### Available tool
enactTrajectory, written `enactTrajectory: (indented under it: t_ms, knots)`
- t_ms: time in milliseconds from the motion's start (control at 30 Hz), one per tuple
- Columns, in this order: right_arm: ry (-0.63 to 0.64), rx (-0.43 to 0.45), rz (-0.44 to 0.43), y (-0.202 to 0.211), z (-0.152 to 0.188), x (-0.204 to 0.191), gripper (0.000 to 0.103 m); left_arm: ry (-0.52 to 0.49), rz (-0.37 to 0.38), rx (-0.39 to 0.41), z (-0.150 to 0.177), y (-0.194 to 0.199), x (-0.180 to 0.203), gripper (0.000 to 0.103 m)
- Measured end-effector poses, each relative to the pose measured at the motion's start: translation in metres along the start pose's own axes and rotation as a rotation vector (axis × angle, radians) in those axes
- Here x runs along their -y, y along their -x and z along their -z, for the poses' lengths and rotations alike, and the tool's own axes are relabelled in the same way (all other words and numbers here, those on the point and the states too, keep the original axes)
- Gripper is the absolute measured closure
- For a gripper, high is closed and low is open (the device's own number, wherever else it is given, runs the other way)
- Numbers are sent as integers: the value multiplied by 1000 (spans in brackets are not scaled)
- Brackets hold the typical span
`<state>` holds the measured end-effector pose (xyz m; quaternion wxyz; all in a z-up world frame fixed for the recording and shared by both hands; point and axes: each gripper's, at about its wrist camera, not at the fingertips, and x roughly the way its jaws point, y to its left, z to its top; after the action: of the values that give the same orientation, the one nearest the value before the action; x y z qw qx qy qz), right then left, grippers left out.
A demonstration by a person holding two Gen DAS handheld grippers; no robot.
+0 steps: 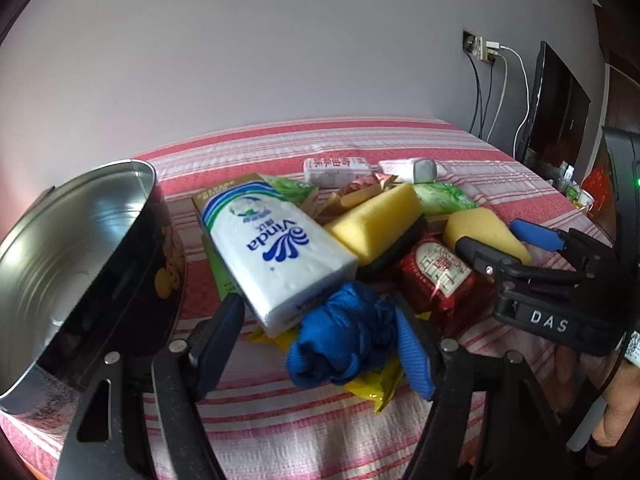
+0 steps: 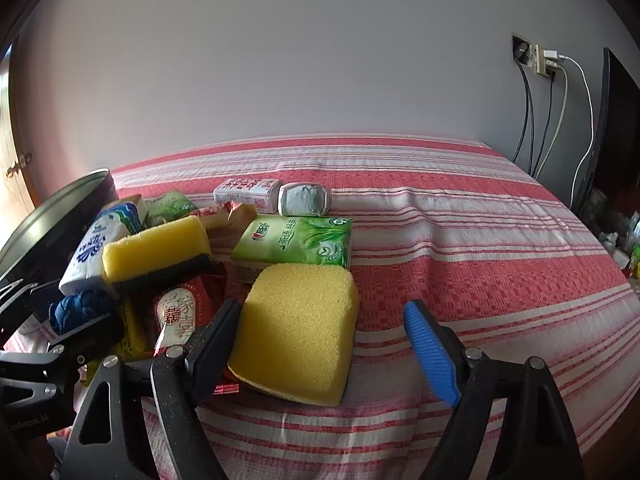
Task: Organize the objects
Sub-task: 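Reach the left gripper to the blue cloth and grasp it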
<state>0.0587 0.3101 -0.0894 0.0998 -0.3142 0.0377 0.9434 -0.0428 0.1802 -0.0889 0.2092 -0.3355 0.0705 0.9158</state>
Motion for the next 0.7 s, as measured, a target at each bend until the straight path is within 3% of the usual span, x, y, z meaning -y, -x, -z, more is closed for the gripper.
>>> enactTrajectory:
  t_ms: [100,300,500,700]
  knots:
    - [31,-13,15,-1,-1,-4,20,1,15,3,1,-1,0,38]
    - [42,16,16,1,1,-5,39,-1,33,8,2,3,-3,56]
    - [19,39,15,4,1,-1,46,-8,37,18,2,6,-2,58]
    - [0,73,12,8,2,1,47,-48,28,98,3,26,5,58]
